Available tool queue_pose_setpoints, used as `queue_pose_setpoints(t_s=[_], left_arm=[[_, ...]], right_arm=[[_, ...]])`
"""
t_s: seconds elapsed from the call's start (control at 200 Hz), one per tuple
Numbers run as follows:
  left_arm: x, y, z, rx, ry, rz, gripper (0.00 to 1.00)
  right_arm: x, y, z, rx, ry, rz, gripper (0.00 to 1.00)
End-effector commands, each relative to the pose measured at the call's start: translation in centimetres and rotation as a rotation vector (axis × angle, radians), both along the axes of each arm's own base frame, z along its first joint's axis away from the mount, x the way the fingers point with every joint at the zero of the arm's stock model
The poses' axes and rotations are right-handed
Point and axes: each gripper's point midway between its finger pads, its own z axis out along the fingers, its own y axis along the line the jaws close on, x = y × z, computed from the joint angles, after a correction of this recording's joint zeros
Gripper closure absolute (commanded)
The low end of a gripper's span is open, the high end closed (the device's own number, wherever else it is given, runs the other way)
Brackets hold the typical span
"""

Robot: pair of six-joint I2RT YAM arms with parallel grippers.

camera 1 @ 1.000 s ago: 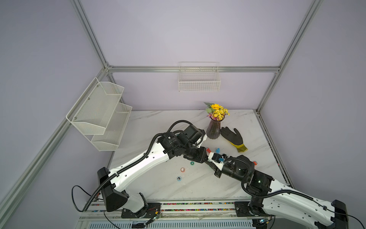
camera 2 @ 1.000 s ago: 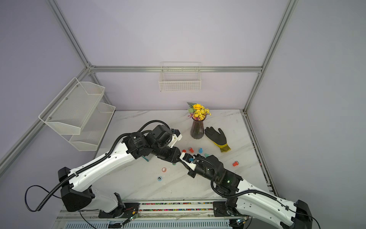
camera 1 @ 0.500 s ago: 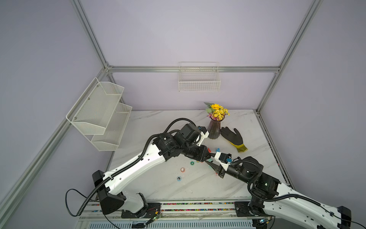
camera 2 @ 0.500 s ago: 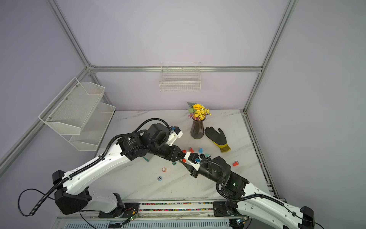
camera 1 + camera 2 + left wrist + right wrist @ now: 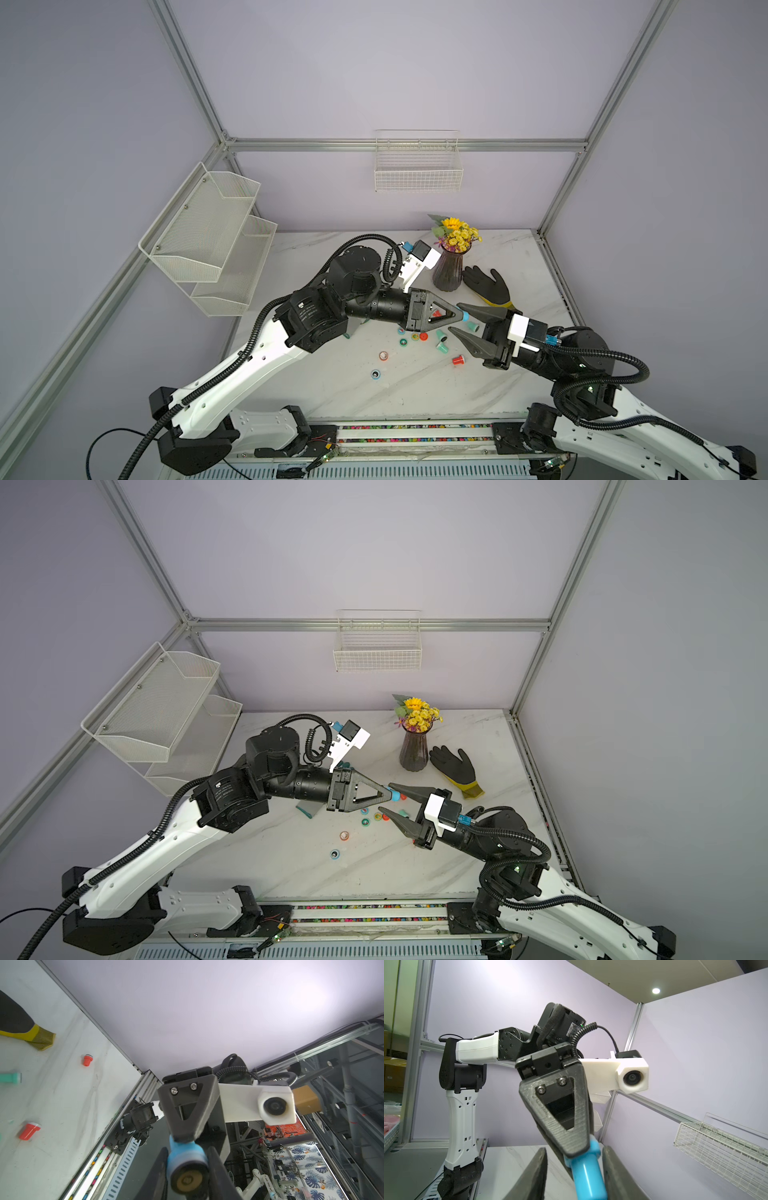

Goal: Close the stamp cap
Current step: Pick up the stamp from the center of the board.

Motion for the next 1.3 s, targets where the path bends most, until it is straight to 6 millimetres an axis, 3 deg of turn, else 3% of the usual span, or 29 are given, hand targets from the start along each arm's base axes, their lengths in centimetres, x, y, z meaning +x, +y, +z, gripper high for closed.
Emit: queue_pose_setpoints(t_s=[0.0, 0.165, 0.6, 0.805, 1.175, 1.295], left_arm=[[-1.4, 0.6, 3.5, -0.126, -0.021, -0.06, 0.86], [-1.6, 0.6, 3.5, -0.135, -0.01, -0.072, 0.86], [-1.6, 0.8, 3.4, -0.141, -0.009, -0.082, 0.87], [-1.6, 0.8, 3.6, -0.15, -0.006, -0.083, 0.87], [-1.9, 0.8, 3.8, -0.165, 0.006, -0.102, 0.88], [-2.0, 0.9, 3.9, -0.17, 0.004, -0.106, 0.88]], right_arm=[[-1.1, 0.0, 1.9, 0.047, -0.077, 0.04, 0.57], [-1.1, 0.0, 2.3, 0.055, -0.093, 0.037, 0.63], [-1.8, -1.5, 2.7, 0.124, -0.092, 0.034, 0.62], [-1.7, -1.1, 2.5, 0.121, -0.088, 0.048, 0.69], [-1.1, -0.1, 2.0, 0.1, -0.076, 0.052, 0.71], [-1.1, -0.2, 2.0, 0.103, -0.077, 0.053, 0.78]])
